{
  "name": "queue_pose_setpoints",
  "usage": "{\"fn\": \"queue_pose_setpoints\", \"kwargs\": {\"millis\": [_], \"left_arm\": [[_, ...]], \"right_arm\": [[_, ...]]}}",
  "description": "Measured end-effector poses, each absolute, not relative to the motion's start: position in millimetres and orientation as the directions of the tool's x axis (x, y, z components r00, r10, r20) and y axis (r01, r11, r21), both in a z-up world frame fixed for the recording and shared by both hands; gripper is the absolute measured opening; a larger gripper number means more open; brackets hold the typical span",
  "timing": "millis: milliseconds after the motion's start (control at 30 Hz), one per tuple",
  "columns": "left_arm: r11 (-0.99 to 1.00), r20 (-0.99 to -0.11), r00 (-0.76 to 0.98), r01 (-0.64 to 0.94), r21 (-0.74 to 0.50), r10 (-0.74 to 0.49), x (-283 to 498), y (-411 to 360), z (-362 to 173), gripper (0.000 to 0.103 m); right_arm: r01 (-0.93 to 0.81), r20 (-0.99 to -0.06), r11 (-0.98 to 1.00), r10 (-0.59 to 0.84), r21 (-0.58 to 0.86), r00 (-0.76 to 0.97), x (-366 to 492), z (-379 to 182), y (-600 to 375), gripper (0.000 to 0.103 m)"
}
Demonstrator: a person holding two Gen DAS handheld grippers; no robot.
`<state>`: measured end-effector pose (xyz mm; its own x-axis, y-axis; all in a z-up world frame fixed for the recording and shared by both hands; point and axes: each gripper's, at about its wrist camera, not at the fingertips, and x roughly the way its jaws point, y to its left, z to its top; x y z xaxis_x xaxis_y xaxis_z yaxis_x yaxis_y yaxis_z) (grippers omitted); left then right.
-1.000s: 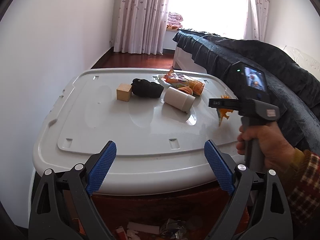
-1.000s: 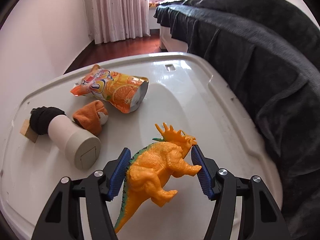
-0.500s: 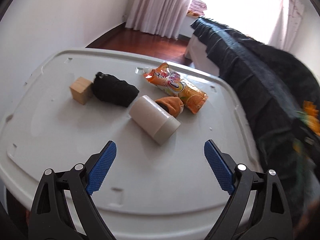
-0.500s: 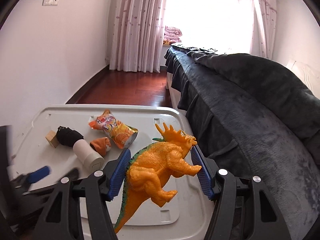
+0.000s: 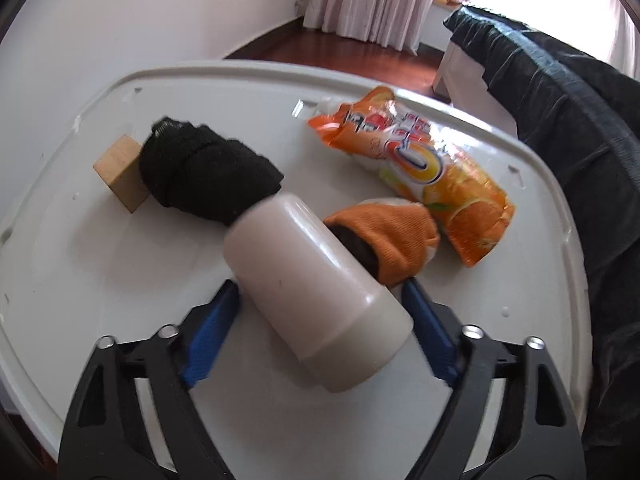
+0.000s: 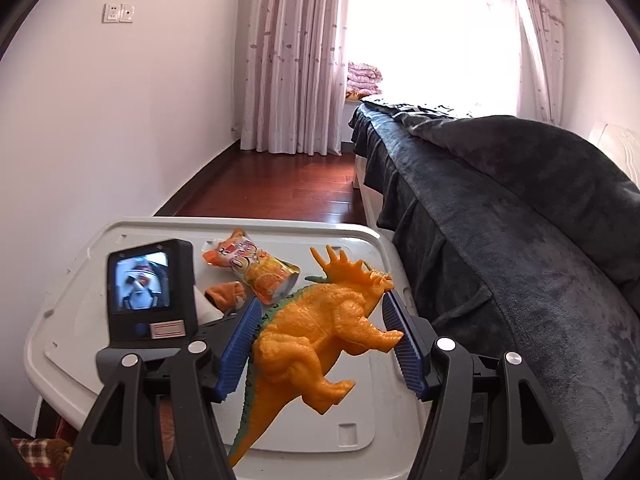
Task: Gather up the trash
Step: 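Grasp the white cylinder with the left gripper while the right gripper holds the dinosaur, then carry the cylinder and dinosaur over the orange bin and open both grippers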
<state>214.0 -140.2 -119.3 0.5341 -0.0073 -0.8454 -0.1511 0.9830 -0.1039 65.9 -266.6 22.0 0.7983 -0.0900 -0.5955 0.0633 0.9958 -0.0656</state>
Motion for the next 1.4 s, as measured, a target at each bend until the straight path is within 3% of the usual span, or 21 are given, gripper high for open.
{"fn": "queue_pose_setpoints", "kwargs": {"millis": [133,400,800,1400], "left_arm": [[0.987,-0.826,0.562,-0.105,-0.122,-0.042,202.4,-128.6,-116.9,0.063],[0.992,-0.802,0.596,-0.065,-0.113,-0.052,173.2,-105.7,-112.7,0.057],[0.989,-0.776,0.626,-0.049,-0.137,-0.077,150.7,-53.3,-109.4,0.054],[0.99,-0.735,0.67,-0.001,-0.141,-0.104,137.1,-46.5,-92.5,0.052]], "right_arm": [[0.044,-0.59,0.997,-0.076,-0.07,0.804,63.0,24.8,-257.0,0.062],[0.021,-0.586,0.997,-0.062,-0.077,0.808,61.1,25.1,-244.3,0.062],[0.007,-0.587,0.997,-0.051,-0.078,0.808,60.6,21.8,-238.6,0.062],[0.001,-0.587,0.997,-0.044,-0.074,0.808,59.8,20.7,-239.3,0.062]]}}
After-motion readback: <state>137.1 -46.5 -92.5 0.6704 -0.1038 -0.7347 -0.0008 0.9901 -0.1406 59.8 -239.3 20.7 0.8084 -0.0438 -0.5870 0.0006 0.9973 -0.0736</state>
